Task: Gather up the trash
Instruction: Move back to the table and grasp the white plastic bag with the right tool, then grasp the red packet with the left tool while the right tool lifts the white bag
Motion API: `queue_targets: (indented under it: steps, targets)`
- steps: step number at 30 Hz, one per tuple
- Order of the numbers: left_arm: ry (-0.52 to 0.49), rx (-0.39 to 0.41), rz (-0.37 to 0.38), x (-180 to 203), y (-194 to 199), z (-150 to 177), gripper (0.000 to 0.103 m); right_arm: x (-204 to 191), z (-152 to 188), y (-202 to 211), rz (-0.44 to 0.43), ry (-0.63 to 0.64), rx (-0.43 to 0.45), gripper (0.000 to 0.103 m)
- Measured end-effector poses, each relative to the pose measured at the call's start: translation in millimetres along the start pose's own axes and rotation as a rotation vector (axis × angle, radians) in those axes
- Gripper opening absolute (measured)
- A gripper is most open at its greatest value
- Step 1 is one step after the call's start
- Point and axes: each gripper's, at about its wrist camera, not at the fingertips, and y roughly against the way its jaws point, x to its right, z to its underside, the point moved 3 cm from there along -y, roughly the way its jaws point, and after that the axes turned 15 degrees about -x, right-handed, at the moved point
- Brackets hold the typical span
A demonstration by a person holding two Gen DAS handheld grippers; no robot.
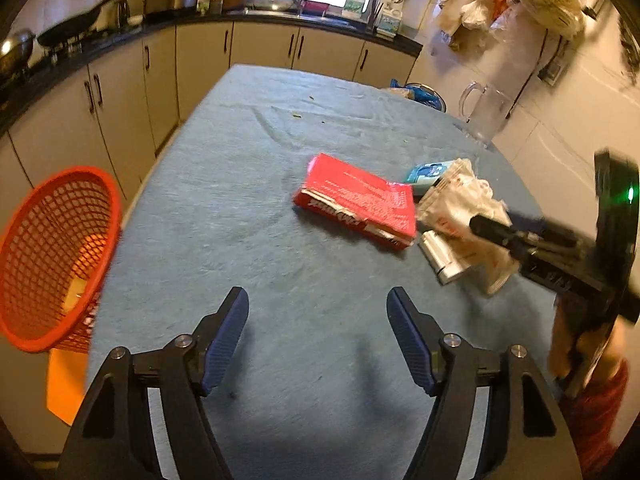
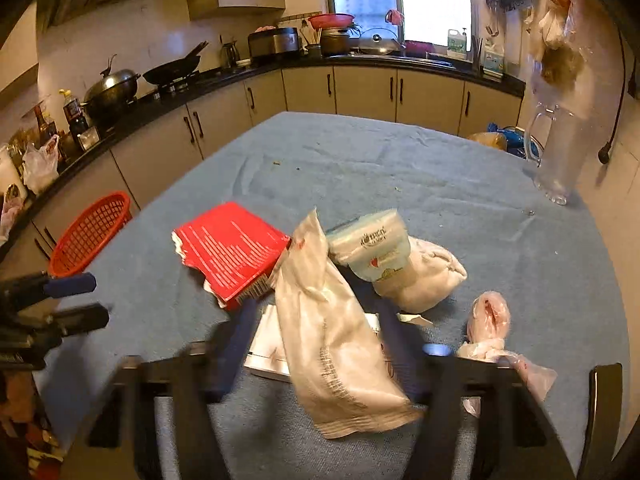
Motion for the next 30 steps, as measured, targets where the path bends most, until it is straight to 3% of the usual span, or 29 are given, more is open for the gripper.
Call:
queue_targets:
  steps: [4,10,12,18,22,24,29,30]
  targets:
    - [0.095,-0.038,0.075,-3,-12,-17,0.071,12,4,2,-0.043,-0.038,0.044,0.041]
    - [0.290,-0.086,0.208,-15,-37,-48,0.071,32,5,16,-0.172,-0.144,0.123,0.041]
    - [0.346,-0.097,0.242,-17,-46,-57,0.071,35,5,23,-0.178,-0.159,0.156,0.041]
    - [0.385,-0.112,0.257,-13,-67,-79,0.070,36,5,30,-0.218,-0.180,0.185,0.041]
    - [0.378,-0.095,0.247,-6,-75,-88,0.055,38,5,30,-0.233,-0.193,0.185,0.041]
    - [0.366,-0.102,0.235,-4,-81,-92,0.031,38,7,30,-0.231,-0.200,0.187,0.041]
    - [0.336,-0.099,0.246,2,-84,-100,0.024,48,8,32,-0.227,-0.248,0.205,0.041]
    - [0.321,-0.091,0.248,5,-82,-101,0.011,51,9,33,-0.225,-0.262,0.211,0.041]
